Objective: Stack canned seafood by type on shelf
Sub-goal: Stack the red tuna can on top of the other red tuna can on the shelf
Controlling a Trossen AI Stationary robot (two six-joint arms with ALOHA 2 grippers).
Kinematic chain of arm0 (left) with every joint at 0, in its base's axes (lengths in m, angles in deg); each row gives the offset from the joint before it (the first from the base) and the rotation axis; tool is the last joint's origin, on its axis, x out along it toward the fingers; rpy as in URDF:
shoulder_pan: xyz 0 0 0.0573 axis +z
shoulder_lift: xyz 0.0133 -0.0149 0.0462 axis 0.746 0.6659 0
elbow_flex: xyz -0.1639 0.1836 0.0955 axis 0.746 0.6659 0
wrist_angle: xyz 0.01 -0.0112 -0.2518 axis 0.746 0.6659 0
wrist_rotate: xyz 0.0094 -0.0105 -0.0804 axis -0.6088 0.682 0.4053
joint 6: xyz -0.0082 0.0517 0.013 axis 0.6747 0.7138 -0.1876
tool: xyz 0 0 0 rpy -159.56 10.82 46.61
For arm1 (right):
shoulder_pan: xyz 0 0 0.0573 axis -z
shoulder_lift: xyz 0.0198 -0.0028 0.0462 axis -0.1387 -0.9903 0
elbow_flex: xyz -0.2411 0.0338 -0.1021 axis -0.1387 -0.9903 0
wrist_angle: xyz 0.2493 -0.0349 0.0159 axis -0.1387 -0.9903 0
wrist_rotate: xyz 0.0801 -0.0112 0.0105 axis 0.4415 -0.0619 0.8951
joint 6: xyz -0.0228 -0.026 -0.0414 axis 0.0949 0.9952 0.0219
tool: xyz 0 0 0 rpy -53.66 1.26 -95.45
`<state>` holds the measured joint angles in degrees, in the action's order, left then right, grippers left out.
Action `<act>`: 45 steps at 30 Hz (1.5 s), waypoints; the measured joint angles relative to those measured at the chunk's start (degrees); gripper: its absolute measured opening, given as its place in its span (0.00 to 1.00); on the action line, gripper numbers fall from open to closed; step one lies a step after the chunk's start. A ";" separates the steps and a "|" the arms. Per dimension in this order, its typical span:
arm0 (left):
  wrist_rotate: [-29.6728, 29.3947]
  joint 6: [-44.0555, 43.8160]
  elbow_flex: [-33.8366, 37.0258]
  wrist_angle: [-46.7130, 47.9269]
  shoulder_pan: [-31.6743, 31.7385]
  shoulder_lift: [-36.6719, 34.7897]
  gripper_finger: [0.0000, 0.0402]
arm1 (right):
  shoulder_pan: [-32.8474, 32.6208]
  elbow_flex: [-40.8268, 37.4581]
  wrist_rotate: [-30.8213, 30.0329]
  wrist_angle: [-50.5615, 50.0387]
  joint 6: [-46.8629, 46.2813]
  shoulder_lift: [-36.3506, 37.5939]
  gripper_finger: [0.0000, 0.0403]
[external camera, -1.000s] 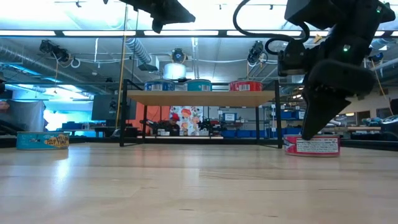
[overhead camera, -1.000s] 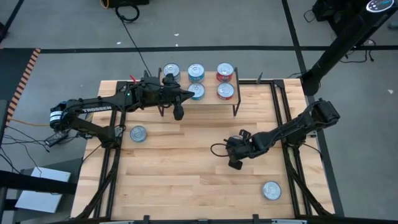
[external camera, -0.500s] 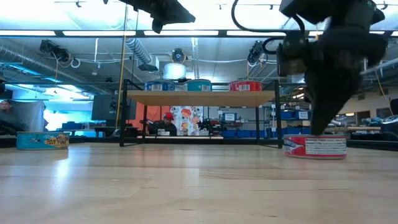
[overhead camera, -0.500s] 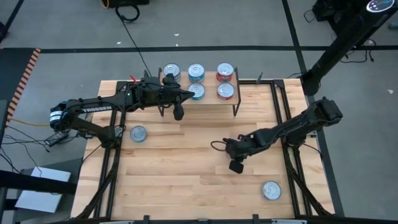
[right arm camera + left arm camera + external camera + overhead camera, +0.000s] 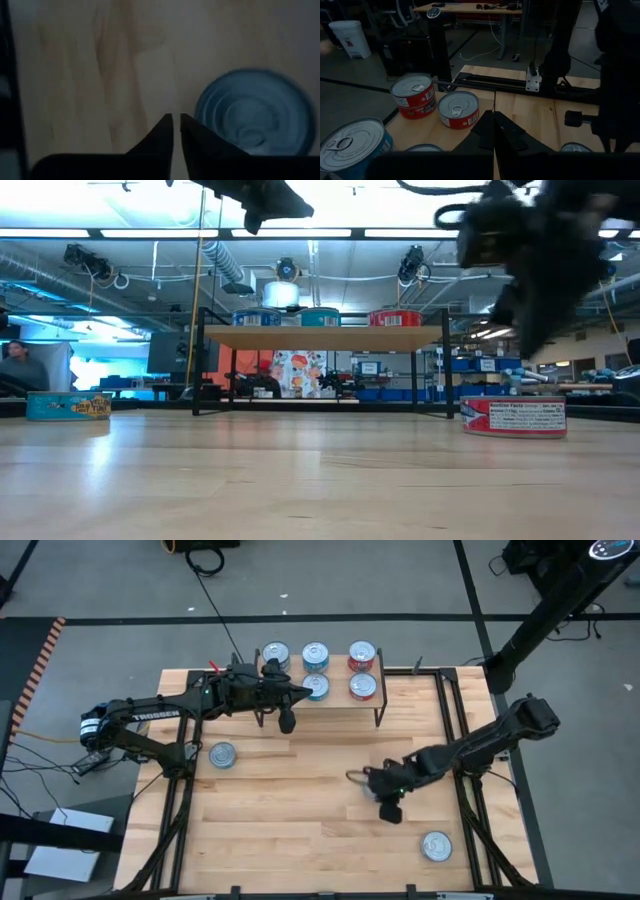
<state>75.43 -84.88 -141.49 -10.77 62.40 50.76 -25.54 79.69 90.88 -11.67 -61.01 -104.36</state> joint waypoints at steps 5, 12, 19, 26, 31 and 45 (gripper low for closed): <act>0.00 0.00 0.00 0.88 0.00 0.00 0.01 | -4.80 -0.02 -7.19 -2.16 4.15 -3.79 0.23; 0.00 0.00 -0.02 2.19 0.00 0.00 0.01 | -9.47 0.20 -18.30 -2.27 4.87 -8.11 0.23; 0.00 0.02 -0.02 2.10 0.00 0.00 0.01 | -9.75 0.30 -20.05 -2.50 4.65 -8.97 0.16; 0.00 0.02 -0.02 2.23 0.00 0.00 0.01 | -7.88 0.20 -14.12 -1.62 5.39 -8.24 0.02; 0.00 0.02 -0.02 2.40 0.00 0.00 0.01 | -5.07 -0.24 -6.70 1.13 3.50 -5.32 0.01; 0.79 0.01 -0.02 1.83 0.00 0.00 0.01 | 5.33 -0.07 7.95 10.59 -4.21 6.54 0.00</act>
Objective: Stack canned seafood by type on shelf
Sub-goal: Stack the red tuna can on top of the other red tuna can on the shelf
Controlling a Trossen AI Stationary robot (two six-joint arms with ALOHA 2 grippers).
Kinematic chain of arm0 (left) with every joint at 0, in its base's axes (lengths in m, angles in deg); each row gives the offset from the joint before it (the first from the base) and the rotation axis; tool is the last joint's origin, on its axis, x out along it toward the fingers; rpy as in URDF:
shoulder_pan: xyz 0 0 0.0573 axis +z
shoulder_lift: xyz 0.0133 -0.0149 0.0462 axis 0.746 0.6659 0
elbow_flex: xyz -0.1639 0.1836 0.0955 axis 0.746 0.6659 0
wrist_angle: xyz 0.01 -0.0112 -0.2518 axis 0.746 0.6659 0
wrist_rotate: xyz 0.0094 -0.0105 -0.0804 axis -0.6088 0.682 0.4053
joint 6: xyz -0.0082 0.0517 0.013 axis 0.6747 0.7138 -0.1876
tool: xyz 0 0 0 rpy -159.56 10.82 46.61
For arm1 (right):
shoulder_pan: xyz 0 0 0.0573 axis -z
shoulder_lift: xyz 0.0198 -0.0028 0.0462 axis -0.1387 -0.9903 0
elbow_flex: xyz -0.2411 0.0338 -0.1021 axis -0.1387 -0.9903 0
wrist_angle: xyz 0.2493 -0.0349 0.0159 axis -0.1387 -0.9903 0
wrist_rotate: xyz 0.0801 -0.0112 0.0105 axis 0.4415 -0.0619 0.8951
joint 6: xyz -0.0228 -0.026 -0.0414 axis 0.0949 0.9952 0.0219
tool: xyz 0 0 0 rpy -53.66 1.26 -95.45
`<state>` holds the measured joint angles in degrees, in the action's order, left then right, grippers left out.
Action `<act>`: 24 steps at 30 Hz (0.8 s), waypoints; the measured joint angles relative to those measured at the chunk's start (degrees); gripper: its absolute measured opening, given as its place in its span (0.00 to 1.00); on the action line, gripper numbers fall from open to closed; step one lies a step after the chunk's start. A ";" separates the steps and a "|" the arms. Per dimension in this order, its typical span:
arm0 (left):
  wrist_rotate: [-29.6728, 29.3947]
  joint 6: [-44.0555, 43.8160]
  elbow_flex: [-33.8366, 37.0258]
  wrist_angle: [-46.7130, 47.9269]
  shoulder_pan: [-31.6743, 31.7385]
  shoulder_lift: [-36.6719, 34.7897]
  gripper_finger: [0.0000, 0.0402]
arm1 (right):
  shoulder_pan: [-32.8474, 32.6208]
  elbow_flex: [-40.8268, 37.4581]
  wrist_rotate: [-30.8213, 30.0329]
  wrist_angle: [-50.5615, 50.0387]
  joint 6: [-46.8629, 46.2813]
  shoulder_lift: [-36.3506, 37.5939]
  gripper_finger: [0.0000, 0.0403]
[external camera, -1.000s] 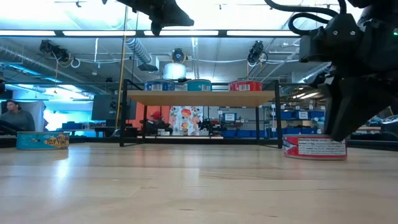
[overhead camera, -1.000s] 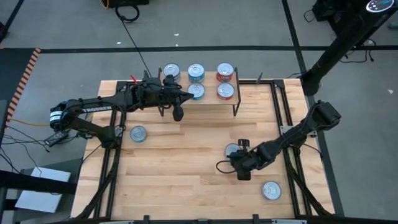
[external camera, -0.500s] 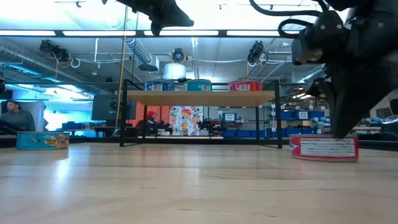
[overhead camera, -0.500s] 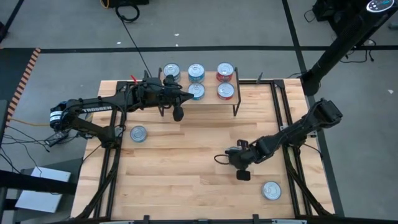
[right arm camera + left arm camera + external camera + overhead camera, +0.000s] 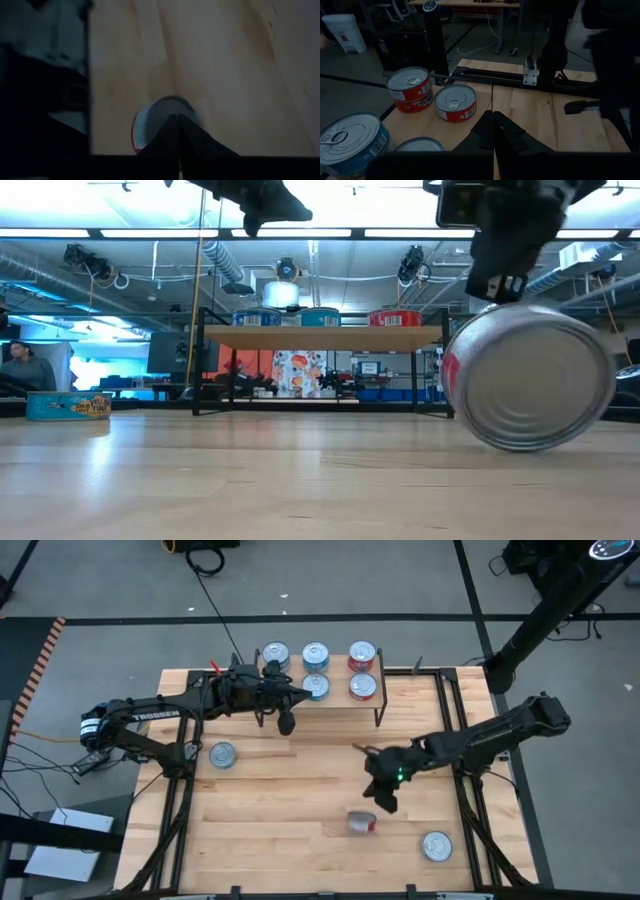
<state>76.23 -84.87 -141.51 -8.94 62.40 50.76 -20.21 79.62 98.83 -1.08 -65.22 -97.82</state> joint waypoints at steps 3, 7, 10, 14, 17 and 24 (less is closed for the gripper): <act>0.85 -0.27 0.00 0.02 -0.01 0.00 0.01 | 3.07 0.00 3.12 0.31 -1.90 1.71 0.00; 1.16 -1.06 0.00 0.02 -0.02 0.00 0.01 | 6.17 0.07 3.52 -1.17 -2.23 2.76 0.01; 1.48 -1.72 0.00 0.31 -0.02 0.00 0.01 | 6.75 0.07 4.51 -1.23 -2.14 2.82 0.04; 5.16 -2.99 0.00 1.38 -0.02 0.00 0.01 | 3.34 0.07 5.61 -0.63 -2.55 2.87 0.09; 10.84 -3.77 0.00 2.02 -0.02 0.06 0.00 | -1.91 0.09 1.47 0.02 -6.53 2.24 0.10; 20.63 -3.60 2.61 -0.94 -2.66 1.51 0.00 | -15.37 0.09 -7.72 5.51 -19.09 -3.55 0.02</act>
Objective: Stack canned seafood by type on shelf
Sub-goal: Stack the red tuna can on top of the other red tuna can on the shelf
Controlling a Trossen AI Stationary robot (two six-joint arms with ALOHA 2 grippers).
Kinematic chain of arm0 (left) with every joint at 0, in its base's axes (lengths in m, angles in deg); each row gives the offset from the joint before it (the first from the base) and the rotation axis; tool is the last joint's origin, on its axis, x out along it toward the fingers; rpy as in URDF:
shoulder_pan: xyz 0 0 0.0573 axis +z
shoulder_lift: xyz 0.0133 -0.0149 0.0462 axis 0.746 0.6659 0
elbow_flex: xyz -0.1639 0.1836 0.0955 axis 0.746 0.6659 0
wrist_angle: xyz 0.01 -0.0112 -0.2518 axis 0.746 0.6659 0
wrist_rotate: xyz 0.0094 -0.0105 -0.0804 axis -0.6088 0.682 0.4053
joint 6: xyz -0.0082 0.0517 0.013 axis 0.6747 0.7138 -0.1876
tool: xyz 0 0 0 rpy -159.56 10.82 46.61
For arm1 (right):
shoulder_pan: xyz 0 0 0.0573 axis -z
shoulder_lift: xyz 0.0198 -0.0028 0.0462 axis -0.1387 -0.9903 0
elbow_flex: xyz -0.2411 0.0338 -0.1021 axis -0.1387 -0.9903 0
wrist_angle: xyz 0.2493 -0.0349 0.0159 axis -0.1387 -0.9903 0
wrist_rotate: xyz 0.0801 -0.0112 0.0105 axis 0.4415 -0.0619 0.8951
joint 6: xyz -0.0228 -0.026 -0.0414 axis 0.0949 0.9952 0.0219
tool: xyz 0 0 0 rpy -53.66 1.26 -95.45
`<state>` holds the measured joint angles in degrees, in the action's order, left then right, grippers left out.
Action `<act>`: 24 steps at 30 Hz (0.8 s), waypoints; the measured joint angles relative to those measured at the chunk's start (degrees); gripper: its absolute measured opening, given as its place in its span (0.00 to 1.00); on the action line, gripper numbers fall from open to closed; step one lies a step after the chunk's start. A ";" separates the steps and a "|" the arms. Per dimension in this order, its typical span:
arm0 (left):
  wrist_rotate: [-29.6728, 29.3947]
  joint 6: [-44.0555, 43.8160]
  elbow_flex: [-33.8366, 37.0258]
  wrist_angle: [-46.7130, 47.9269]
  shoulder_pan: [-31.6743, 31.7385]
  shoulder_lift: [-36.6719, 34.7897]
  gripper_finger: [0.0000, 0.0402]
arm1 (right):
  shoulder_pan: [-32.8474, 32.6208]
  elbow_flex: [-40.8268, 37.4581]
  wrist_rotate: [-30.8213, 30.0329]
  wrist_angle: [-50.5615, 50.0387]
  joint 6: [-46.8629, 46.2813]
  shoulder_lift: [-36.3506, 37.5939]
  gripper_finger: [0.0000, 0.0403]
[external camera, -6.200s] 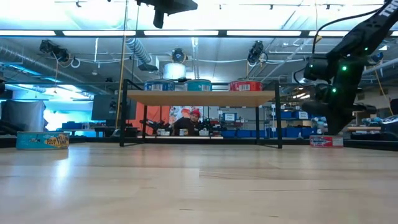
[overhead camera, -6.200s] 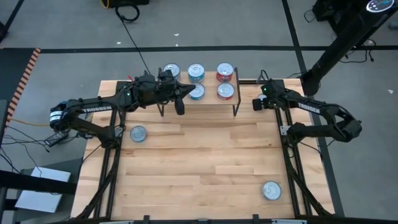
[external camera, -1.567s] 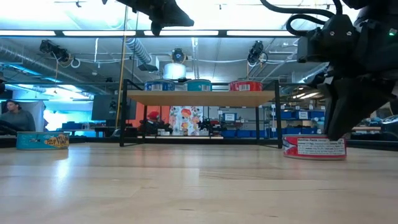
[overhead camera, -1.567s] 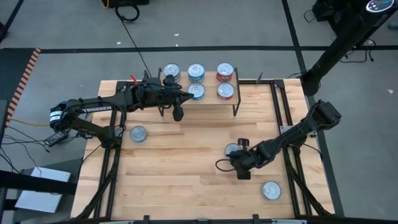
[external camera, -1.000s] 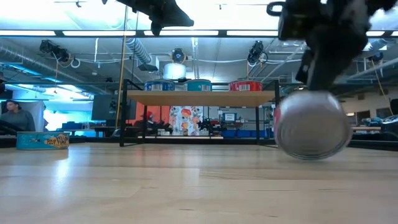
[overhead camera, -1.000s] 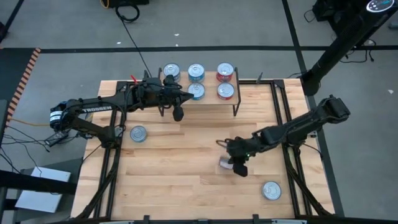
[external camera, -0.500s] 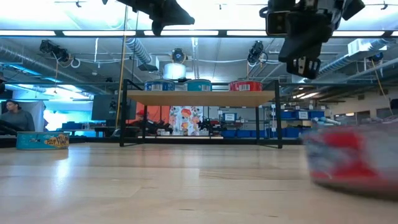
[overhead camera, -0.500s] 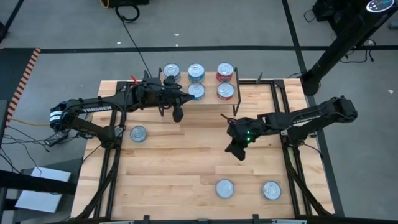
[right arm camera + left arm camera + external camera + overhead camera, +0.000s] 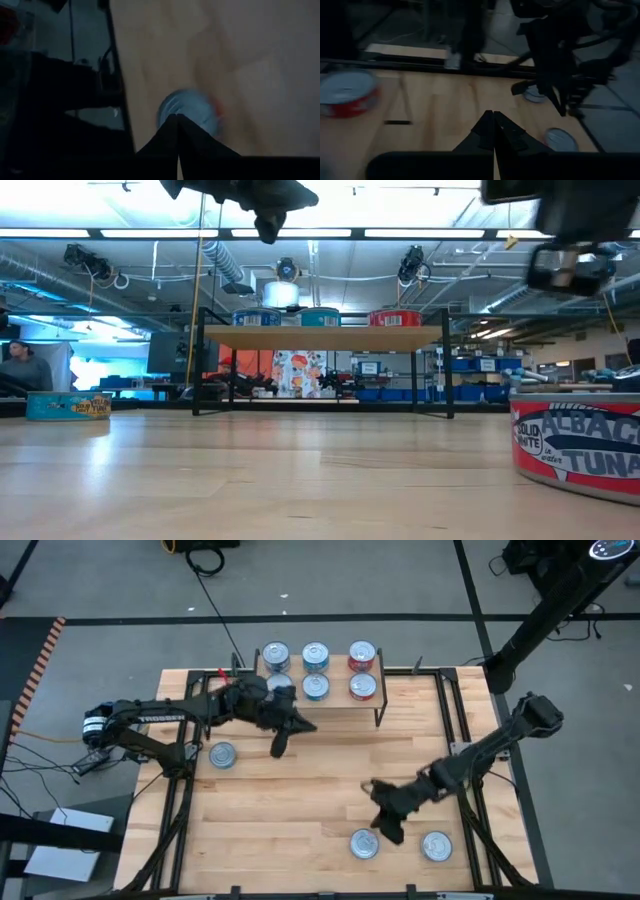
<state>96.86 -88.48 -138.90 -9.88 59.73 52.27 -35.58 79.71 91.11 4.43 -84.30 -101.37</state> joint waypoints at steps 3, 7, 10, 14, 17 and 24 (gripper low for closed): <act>-0.78 -2.51 4.31 -7.02 -2.70 0.04 0.00 | -4.69 0.00 -1.17 1.30 -3.80 -1.92 0.02; -7.90 -8.11 11.22 -17.88 -7.06 0.04 0.00 | -10.14 0.02 -0.89 1.44 -3.51 -2.92 0.03; -16.26 -9.94 15.84 -21.10 -10.96 0.04 0.00 | -13.32 0.04 -0.87 -0.47 -1.00 -4.81 0.01; -24.25 -9.87 20.50 -22.19 -15.60 0.04 0.00 | -15.45 0.04 -3.44 -3.98 2.70 -9.77 0.01; -27.02 -10.85 22.45 -22.18 -17.86 0.04 0.00 | -15.58 0.00 -3.92 -1.15 5.82 -13.90 0.02; -27.97 -12.40 23.36 -25.25 -19.79 4.67 0.00 | -13.45 0.02 -4.61 9.62 8.18 -21.32 0.02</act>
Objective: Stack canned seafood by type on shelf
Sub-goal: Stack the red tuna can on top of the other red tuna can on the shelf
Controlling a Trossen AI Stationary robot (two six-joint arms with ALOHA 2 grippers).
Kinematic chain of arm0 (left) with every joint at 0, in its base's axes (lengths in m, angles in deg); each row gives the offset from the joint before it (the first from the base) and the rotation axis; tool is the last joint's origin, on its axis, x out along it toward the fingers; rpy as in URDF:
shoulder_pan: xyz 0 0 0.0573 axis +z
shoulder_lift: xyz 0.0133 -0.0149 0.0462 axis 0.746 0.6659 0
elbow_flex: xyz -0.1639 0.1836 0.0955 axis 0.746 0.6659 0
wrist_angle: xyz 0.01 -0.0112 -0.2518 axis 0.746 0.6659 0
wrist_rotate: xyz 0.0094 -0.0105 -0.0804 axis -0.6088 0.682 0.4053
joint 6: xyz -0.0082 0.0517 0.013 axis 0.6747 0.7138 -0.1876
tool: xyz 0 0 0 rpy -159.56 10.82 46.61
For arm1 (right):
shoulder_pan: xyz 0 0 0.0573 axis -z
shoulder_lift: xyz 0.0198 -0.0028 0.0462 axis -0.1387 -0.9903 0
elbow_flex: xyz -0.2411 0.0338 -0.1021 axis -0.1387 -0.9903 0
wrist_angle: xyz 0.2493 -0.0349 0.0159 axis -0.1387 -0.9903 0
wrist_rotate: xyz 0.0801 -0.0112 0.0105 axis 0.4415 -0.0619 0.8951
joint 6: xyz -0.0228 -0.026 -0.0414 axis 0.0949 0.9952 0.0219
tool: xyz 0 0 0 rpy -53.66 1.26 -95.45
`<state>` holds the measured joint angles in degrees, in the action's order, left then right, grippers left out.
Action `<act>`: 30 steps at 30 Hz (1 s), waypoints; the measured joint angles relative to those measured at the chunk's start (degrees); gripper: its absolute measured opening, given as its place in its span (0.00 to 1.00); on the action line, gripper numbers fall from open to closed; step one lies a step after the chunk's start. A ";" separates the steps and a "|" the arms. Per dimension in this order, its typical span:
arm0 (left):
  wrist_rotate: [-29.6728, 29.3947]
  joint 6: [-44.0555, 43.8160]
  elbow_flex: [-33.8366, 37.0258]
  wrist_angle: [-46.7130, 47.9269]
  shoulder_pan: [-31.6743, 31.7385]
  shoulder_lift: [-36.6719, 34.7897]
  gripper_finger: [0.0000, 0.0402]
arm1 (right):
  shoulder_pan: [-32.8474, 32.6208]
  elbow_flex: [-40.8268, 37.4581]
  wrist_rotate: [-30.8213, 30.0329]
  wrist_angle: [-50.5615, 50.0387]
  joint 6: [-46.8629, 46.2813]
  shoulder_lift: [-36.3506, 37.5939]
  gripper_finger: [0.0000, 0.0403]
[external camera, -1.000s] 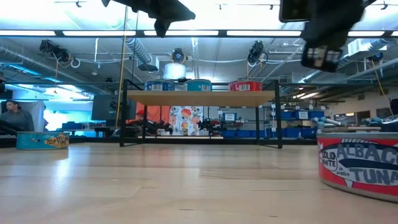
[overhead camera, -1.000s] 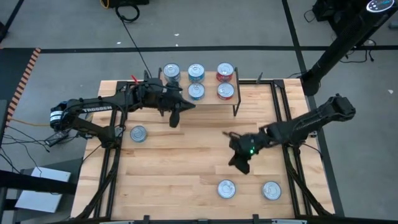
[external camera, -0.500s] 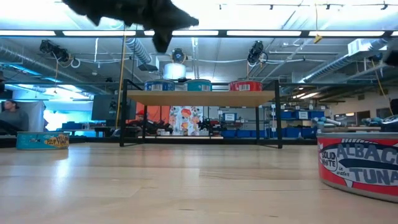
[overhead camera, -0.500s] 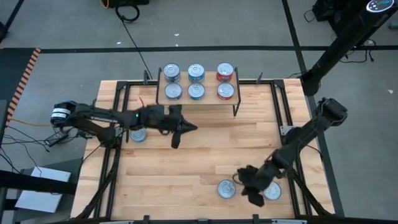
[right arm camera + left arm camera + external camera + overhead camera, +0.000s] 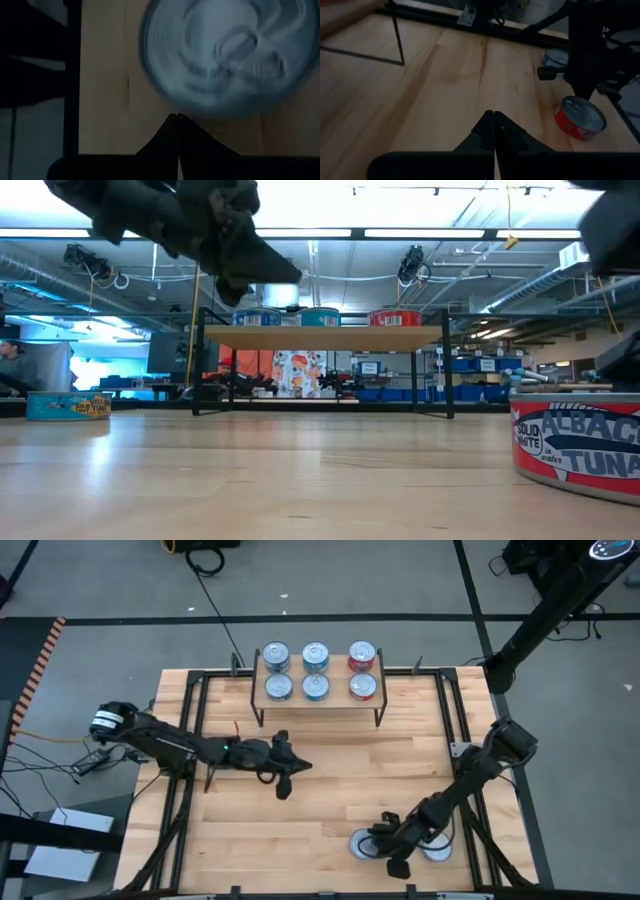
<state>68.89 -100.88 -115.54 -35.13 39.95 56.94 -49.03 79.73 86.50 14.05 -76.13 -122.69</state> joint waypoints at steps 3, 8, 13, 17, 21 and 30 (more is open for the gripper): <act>1.22 -1.51 0.00 -5.82 -0.65 4.55 0.00 | 1.41 0.00 -0.40 3.92 0.55 -1.40 0.02; 1.52 -4.51 -0.01 -14.23 -2.09 11.59 0.00 | 4.48 0.00 -2.82 4.18 1.34 -1.26 0.02; 1.67 -5.43 -0.06 -16.80 -3.17 16.51 0.00 | 9.52 0.02 -4.00 4.91 3.56 -1.09 0.02; 1.69 -6.72 -0.11 -18.31 -3.70 19.83 0.00 | 13.51 0.02 -3.67 6.31 8.28 -1.07 0.02; 1.71 -6.89 -0.13 -19.47 -3.88 22.15 0.00 | 15.52 0.02 -1.70 6.54 13.65 -1.07 0.02; 1.73 -6.63 -0.15 -20.85 -3.86 23.95 0.00 | 22.17 0.11 5.96 -0.16 29.72 -0.98 0.02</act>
<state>70.63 -107.50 -115.70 -55.98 36.08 80.89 -26.85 79.84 92.47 13.89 -46.40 -123.67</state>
